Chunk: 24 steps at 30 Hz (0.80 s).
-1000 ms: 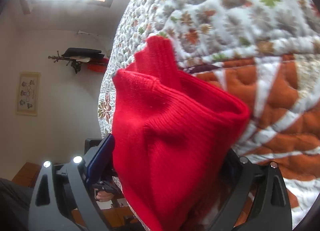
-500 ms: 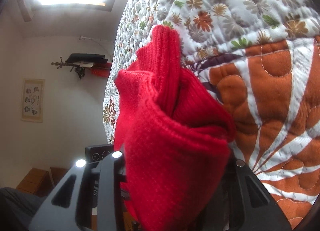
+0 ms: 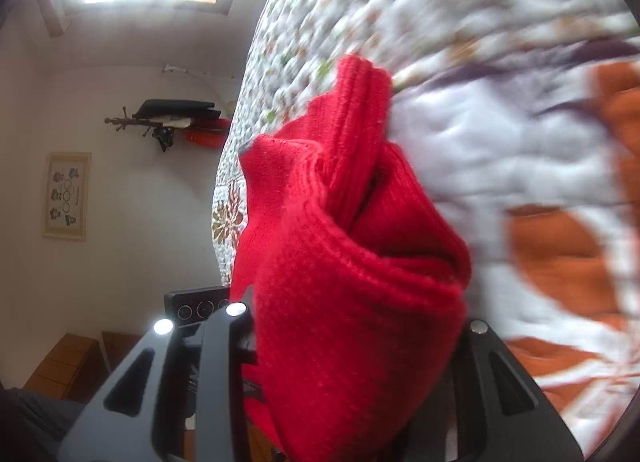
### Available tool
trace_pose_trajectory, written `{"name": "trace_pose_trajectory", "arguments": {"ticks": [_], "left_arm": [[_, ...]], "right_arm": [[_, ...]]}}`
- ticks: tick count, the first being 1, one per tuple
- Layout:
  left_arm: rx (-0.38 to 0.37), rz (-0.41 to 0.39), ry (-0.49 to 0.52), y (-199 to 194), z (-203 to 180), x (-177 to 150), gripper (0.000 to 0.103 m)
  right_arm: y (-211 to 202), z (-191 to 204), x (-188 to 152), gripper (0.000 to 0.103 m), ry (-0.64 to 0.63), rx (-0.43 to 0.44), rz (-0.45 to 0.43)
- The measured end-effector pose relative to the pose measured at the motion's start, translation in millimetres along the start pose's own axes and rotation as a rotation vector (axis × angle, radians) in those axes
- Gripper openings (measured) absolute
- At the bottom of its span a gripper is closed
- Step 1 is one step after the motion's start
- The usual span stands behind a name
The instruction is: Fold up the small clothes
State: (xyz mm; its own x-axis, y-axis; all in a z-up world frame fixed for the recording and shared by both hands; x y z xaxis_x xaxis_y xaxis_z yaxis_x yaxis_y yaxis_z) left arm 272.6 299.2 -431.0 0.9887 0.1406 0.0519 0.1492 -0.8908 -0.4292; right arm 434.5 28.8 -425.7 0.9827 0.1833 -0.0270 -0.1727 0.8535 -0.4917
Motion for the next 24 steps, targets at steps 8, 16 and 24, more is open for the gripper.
{"name": "trace_pose_trajectory", "arguments": {"ticks": [8,16,24], "left_arm": [[0.087,-0.128,-0.132,-92,32,-73,0.017],[0.098,-0.185,-0.228,-110,66,-113,0.031],[0.29,-0.242,-0.228,-149,58,-148,0.072]], "right_arm": [[132,76,-35,0.033,-0.119,0.008,0.174],[165,111,-55,0.068,-0.254,-0.112,0.225],[119,99,-42,0.069,-0.224,-0.148,0.15]]}}
Point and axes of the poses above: each gripper's, at about its wrist camera, not at the fingertips, and y roughly the way its jaws point, z to its left, x to its top, the point moved 1 cm from there along y, roughly the way its jaws point, and after that the axes turned 5 degrees about y, right-handed, at the moved point
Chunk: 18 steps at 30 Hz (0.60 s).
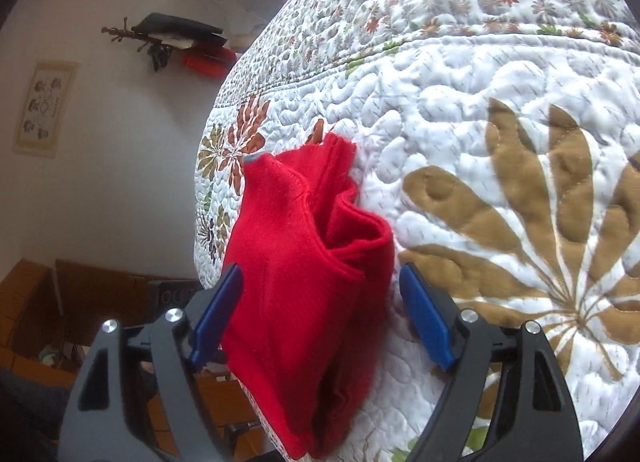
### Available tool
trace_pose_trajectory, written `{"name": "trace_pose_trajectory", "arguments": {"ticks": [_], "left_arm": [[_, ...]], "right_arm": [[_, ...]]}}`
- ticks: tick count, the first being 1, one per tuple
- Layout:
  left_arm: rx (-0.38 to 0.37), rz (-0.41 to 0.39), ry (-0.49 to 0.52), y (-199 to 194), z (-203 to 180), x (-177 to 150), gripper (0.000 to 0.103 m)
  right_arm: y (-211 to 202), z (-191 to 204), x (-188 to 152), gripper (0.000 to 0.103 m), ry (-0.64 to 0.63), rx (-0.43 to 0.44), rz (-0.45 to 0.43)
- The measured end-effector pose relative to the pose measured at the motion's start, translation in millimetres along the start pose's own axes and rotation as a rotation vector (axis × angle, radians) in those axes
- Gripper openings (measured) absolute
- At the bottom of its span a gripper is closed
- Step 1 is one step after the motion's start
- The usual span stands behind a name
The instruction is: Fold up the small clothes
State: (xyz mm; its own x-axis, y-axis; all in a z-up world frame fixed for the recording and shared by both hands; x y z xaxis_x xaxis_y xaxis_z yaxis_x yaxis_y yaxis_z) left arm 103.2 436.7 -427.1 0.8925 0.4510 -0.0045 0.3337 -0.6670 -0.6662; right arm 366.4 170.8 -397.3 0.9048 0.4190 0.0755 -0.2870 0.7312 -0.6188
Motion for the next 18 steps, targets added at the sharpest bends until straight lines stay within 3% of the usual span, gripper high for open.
{"name": "trace_pose_trajectory", "arguments": {"ticks": [1,2,4,6,7,10,12,15,16,17,18], "left_arm": [[0.056,-0.009,-0.001,-10,2,-8,0.072],[0.089,-0.017,0.0,-19,5,-11,0.072],[0.134,-0.049,0.015,-37,-2,-24,0.072],[0.148,-0.087,0.049,-51,-24,-34,0.071],[0.136,-0.102,0.073,-60,-26,-39,0.071],[0.036,-0.135,0.139,-60,-57,-37,0.072],[-0.022,-0.107,0.201,-38,-78,-29,0.072],[-0.043,-0.035,0.296,11,-106,-10,0.072],[-0.058,-0.017,0.319,22,-113,-6,0.072],[-0.08,-0.001,0.334,35,-117,-1,0.071],[-0.092,0.015,0.35,48,-122,-1,0.07]], "right_arm": [[3,1,1,0.041,-0.017,-0.028,0.013],[5,-1,0,0.031,-0.025,-0.069,0.022],[1,-9,0,0.029,0.009,-0.1,0.002],[-15,-12,-5,0.042,0.04,-0.105,-0.058],[-24,-14,-9,0.052,0.061,-0.093,-0.087],[-40,-8,-18,0.053,0.085,-0.061,-0.117],[-31,-7,-19,0.051,0.099,-0.076,-0.07],[-16,-2,-15,0.03,0.088,-0.087,-0.041],[-16,0,-14,0.012,0.075,-0.094,-0.054],[-16,5,-13,0.006,0.046,-0.104,-0.079],[-19,11,-12,0.006,0.015,-0.113,-0.113]]}}
Point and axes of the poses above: each gripper's, at about its wrist camera, not at the fingertips, and y roughly the way its jaws point, z to its left, x to its top, the point moved 1 cm from there along y, roughly the way its jaws point, and after that the axes turned 5 degrees about y, right-handed, at the moved point
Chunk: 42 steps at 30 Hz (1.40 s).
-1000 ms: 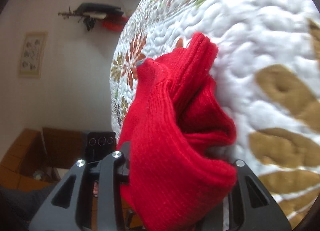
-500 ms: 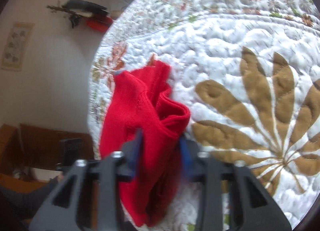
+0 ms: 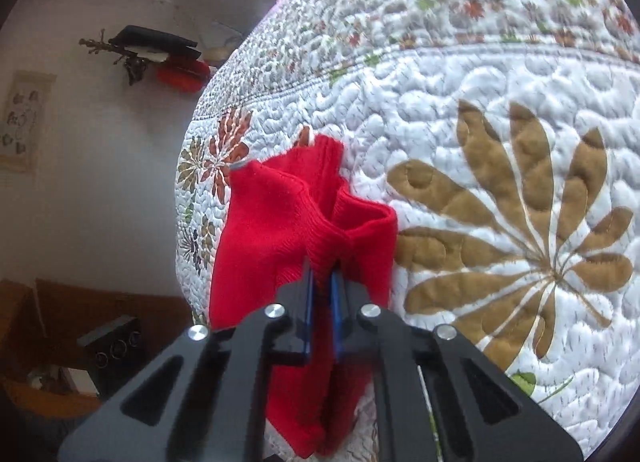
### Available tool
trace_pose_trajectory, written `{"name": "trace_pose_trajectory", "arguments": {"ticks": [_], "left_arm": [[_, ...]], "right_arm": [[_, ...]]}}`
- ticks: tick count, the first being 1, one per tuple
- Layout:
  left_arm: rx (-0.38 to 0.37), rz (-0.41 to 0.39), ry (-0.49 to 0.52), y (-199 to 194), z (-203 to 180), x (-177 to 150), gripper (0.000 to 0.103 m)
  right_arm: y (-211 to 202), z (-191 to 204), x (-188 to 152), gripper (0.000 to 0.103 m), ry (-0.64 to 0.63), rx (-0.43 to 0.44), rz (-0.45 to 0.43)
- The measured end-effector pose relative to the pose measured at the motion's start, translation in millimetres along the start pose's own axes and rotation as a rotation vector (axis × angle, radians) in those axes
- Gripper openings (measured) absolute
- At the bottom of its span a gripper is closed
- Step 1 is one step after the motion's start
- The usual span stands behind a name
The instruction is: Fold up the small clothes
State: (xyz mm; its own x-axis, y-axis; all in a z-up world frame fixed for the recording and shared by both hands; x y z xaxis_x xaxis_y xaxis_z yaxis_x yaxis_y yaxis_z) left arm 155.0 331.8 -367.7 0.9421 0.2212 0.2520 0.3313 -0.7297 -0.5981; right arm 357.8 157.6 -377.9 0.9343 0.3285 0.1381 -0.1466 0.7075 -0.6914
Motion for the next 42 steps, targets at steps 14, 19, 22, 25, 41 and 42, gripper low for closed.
{"name": "trace_pose_trajectory", "arguments": {"ticks": [14,19,22,25,41,42], "left_arm": [[-0.161,0.061,-0.05,13,1,-10,0.063],[-0.166,-0.104,-0.109,-56,40,16,0.066],[-0.116,-0.123,-0.196,-64,87,22,0.064],[-0.171,-0.102,-0.278,-57,116,19,0.056],[-0.112,-0.073,-0.368,-70,133,-26,0.07],[-0.104,-0.07,-0.368,-74,128,-27,0.07]], "right_arm": [[-8,0,-4,0.022,-0.016,-0.12,-0.129],[-14,34,-35,0.022,-0.039,0.034,-0.051],[24,34,-62,0.022,-0.06,0.046,0.083],[51,15,-73,0.0,-0.044,-0.038,0.116],[76,22,-136,0.002,-0.038,-0.19,0.2],[73,28,-135,0.005,-0.042,-0.209,0.195]]}}
Point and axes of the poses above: each gripper's, at about its wrist camera, not at the fingertips, and y roughly the way its jaws point, z to its left, x to its top, the point moved 1 cm from there along y, roughly the way its jaws point, and after that the axes turned 5 degrees about y, right-handed, at the moved point
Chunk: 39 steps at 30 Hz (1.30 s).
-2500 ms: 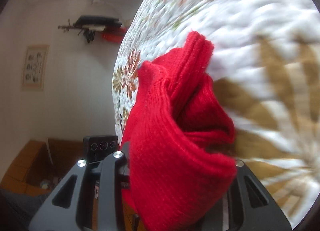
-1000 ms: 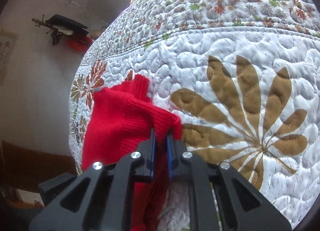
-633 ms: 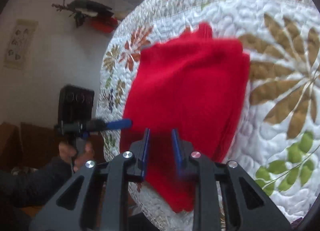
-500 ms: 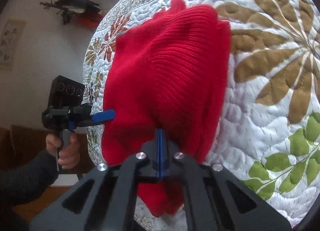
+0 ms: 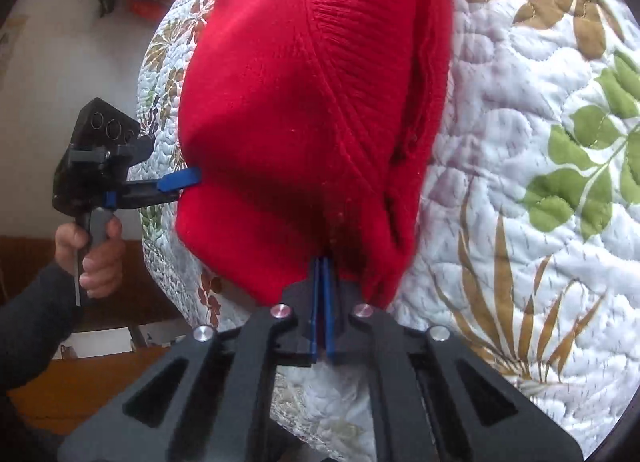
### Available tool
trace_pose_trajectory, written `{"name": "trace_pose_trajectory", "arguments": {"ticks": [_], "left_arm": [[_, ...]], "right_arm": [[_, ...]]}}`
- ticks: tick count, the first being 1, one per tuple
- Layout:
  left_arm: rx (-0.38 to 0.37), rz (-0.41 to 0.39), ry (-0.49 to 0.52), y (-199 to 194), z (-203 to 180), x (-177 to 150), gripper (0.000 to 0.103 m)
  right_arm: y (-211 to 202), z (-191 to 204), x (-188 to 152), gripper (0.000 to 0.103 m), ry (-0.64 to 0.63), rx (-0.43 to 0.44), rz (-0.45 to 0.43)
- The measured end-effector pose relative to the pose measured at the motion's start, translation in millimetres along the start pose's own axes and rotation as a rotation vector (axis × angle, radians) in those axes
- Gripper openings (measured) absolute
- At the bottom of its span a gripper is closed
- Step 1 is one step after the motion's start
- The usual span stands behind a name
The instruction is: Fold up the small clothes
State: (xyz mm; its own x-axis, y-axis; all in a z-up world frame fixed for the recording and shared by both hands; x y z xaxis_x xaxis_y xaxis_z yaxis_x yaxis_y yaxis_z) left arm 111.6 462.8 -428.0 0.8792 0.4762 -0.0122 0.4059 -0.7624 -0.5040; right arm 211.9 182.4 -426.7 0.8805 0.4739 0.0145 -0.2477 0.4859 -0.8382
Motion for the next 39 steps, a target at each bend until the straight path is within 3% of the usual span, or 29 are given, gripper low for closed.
{"name": "trace_pose_trajectory", "arguments": {"ticks": [2,3,4,7,8,11,16,21,27,39], "left_arm": [[0.034,-0.004,-0.003,-13,-13,-15,0.077],[0.074,-0.005,0.005,-19,-21,-24,0.082],[0.143,0.002,0.022,-28,-33,-35,0.085],[0.371,-0.006,0.083,-54,-74,-69,0.094],[0.458,-0.017,0.106,-66,-93,-83,0.097],[0.587,-0.069,0.214,-97,-153,-116,0.099],[0.687,-0.192,0.351,-141,-239,-150,0.099],[0.684,-0.264,0.422,-172,-300,-175,0.099],[0.715,-0.297,0.483,-190,-340,-197,0.099],[0.744,-0.316,0.51,-196,-360,-215,0.099]], "right_arm": [[-12,22,-5,0.02,-0.037,-0.07,-0.038],[-25,35,-11,0.036,-0.068,-0.125,-0.067],[-37,50,-17,0.054,-0.096,-0.198,-0.095],[-82,91,-45,0.092,-0.157,-0.394,-0.183],[-93,107,-54,0.092,-0.166,-0.437,-0.202],[-129,140,-81,0.095,-0.155,-0.568,-0.226],[-198,193,-124,0.098,-0.084,-0.572,-0.352],[-256,242,-149,0.1,-0.063,-0.609,-0.498],[-307,275,-172,0.1,-0.068,-0.629,-0.627],[-315,293,-192,0.1,-0.092,-0.635,-0.669]]}}
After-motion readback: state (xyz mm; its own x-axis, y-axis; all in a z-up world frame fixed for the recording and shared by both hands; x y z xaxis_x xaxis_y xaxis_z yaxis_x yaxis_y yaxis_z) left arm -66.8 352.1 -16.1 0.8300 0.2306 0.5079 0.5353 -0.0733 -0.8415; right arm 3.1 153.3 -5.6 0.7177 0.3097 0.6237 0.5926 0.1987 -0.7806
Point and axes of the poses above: each gripper's, at about its wrist camera, not at the fingertips, and y roughly the way its jaws point, z to its left, x to its top, the point moved 1 cm from there along y, roughly the way its jaws point, and after that the axes turned 5 degrees about y, right-handed, at the moved point
